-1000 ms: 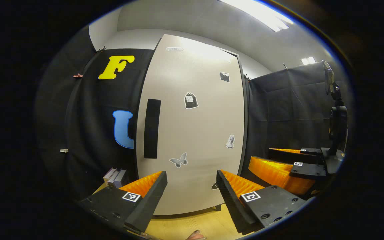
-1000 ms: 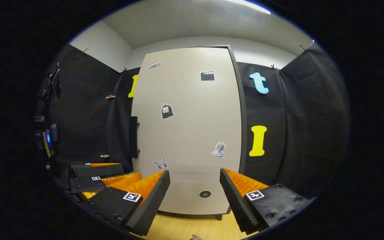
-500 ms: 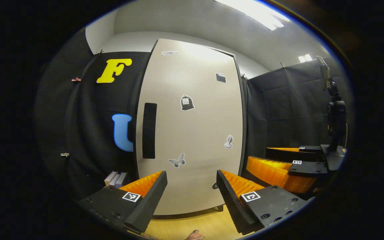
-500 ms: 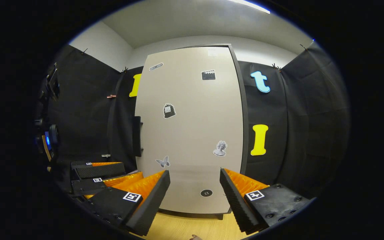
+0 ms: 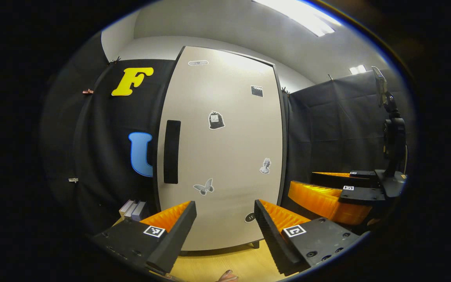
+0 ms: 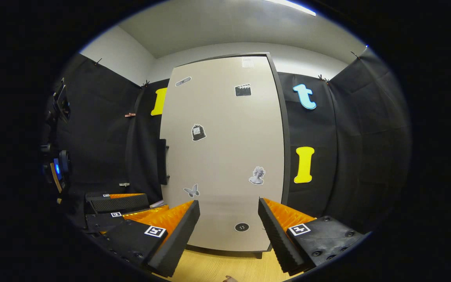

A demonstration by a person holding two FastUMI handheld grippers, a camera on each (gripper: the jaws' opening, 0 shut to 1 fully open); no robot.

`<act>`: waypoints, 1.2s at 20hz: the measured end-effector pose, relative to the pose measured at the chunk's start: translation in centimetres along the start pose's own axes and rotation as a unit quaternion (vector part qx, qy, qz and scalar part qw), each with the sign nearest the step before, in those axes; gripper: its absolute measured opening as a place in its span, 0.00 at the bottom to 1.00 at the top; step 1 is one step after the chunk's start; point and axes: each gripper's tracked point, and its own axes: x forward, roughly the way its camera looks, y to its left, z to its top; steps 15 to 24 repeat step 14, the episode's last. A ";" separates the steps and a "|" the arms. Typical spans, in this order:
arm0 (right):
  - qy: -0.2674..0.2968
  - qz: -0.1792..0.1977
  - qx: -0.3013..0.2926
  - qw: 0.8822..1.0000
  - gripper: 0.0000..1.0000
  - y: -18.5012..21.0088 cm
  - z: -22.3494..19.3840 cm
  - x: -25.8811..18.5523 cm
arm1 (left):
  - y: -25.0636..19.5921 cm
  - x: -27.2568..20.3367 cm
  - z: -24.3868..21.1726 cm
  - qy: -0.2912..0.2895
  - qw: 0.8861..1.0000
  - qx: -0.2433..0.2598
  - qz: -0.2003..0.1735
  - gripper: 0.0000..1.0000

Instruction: Open the cabinet door with the right hand, grasp the bottle in the cabinet with the left hand and place it on the coaster, then close the cabinet door with the right hand.

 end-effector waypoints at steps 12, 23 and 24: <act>0.005 0.003 -0.003 1.000 0.97 0.0 -0.1 0.0 | -0.5 0.2 -0.5 0.008 1.000 -0.002 -0.009 0.94; 0.005 0.001 -0.004 1.000 0.97 -0.1 -0.1 -0.1 | -0.5 0.3 -0.6 0.010 1.000 0.000 -0.010 0.94; 0.005 0.001 -0.004 1.000 0.97 -0.1 -0.1 -0.1 | -0.5 0.3 -0.6 0.010 1.000 0.000 -0.010 0.94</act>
